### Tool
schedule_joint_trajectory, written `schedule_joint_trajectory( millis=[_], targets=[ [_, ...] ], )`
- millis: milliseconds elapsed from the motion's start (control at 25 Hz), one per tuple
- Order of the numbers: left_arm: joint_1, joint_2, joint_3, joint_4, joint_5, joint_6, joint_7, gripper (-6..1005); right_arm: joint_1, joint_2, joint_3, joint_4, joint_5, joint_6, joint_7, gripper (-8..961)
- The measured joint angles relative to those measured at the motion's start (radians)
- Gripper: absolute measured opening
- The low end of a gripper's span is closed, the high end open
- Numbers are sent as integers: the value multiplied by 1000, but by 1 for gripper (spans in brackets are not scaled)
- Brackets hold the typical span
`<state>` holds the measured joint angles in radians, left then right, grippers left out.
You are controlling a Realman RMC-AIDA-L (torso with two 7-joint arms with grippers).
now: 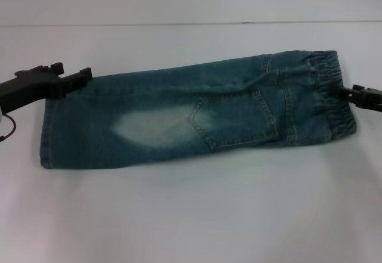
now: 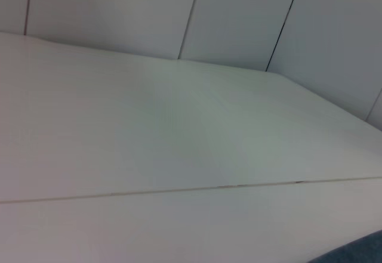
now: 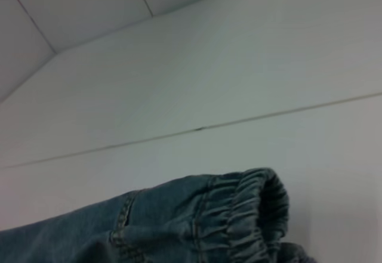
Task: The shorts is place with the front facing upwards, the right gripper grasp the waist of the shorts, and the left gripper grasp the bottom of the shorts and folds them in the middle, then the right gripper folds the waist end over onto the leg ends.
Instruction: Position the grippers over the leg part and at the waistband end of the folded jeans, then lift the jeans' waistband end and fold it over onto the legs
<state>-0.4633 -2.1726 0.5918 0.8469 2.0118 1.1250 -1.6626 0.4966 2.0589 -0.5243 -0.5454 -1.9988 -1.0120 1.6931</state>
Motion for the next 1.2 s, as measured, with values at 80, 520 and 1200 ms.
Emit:
schedule_joint_trajectory(
  millis=[80,520,1200],
  targets=[
    [0,0,0,-1,0,0,1,781,16,-2,-21,18,0,21,8,776],
    [-6,1,11,-5,-1,1,1,781,81,-16,-117,57,0,74,95,747],
    [-5,1,16,-55,-93,3,68,782,68,-28,-96,30,15,-43,77,279]
  ],
)
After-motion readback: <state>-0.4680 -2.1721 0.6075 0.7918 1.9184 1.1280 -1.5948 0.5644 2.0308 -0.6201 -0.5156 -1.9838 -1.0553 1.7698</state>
